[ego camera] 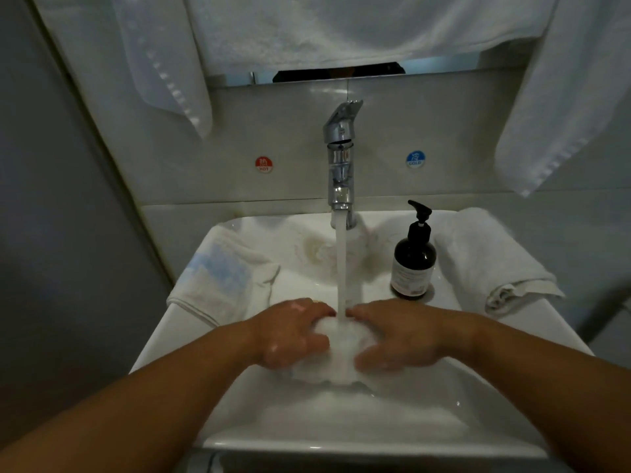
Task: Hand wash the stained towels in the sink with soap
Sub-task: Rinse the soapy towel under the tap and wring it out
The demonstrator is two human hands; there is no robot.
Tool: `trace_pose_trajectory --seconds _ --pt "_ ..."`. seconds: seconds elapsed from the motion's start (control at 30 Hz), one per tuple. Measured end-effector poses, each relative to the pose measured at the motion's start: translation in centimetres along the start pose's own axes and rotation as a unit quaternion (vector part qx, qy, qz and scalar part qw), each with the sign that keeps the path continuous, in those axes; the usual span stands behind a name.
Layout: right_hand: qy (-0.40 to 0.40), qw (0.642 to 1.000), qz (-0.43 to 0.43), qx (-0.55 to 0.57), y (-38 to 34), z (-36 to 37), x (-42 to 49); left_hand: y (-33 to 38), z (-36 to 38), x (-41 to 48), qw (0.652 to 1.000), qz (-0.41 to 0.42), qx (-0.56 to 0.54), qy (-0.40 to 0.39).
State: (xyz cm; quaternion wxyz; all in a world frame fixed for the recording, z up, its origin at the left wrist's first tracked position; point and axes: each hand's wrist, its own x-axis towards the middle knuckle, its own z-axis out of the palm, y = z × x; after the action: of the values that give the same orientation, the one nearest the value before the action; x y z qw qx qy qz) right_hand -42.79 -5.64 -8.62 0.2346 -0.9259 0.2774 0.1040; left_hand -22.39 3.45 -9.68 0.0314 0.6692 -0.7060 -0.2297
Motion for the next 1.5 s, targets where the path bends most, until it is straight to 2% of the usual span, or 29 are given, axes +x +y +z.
trace_pose_trajectory --seconds 0.17,0.27,0.4,0.5,0.57,0.63,0.67,0.77,0.83,0.9,0.97,1.0,1.13,1.17,1.3,1.43,1.5 --pt "0.025 0.991 0.002 -0.129 -0.5 3.7 1.0 0.6 2.6 0.5 0.995 -0.027 0.093 -0.011" --pt "0.051 0.983 -0.003 -0.175 -0.2 4.0 1.8 0.2 3.1 1.1 0.986 -0.007 0.168 0.002" --pt "0.069 0.983 0.003 -0.172 -0.5 2.9 2.1 -0.1 3.3 2.0 0.992 -0.049 0.106 0.045" --pt "0.092 0.982 -0.008 -0.164 -1.2 1.6 1.6 0.6 2.1 1.9 0.993 -0.045 0.094 0.056" --pt "0.076 0.994 -0.017 -0.081 -1.2 1.3 1.5 1.3 1.3 1.3 0.995 -0.027 0.092 0.031" --pt "0.028 1.0 -0.009 0.005 -1.2 0.7 1.6 1.5 0.5 1.0 0.997 -0.031 0.066 -0.012" --pt "0.005 1.0 0.002 0.009 -1.3 0.5 1.5 1.6 0.0 0.9 0.997 -0.045 0.051 -0.025" --pt "0.012 0.997 -0.011 -0.077 -1.3 0.2 0.6 1.0 -0.8 0.3 0.998 -0.053 0.03 -0.018" --pt "-0.002 0.996 -0.018 -0.093 -0.9 1.1 -0.4 0.6 -0.1 -0.5 0.998 -0.038 -0.013 -0.045" --pt "-0.027 0.993 -0.009 -0.114 -0.6 2.8 -1.0 0.5 1.6 -1.3 0.996 -0.023 0.054 -0.069" --pt "0.005 0.99 -0.014 -0.137 -0.2 3.9 -0.4 0.5 2.9 -1.2 0.986 0.004 0.155 -0.058" --pt "0.024 0.989 -0.016 -0.145 -0.1 3.9 0.2 0.5 3.1 -0.9 0.984 0.019 0.17 -0.049" --pt "0.065 0.98 0.008 -0.186 0.2 3.1 1.8 0.2 2.9 0.4 0.997 -0.028 0.066 0.008" --pt "0.073 0.978 0.011 -0.193 -0.1 2.9 1.8 0.1 2.8 0.6 0.996 -0.035 0.072 0.027" --pt "0.104 0.99 0.005 -0.09 -0.3 2.2 1.9 0.7 1.6 0.9 0.993 -0.011 0.099 0.056" --pt "-0.017 0.996 0.04 0.078 -0.2 1.4 1.3 0.7 0.6 0.3 0.998 -0.062 -0.029 -0.008" --pt "-0.023 0.999 0.031 0.026 -0.5 1.1 0.3 -0.1 0.5 0.0 0.998 -0.047 -0.024 0.035"
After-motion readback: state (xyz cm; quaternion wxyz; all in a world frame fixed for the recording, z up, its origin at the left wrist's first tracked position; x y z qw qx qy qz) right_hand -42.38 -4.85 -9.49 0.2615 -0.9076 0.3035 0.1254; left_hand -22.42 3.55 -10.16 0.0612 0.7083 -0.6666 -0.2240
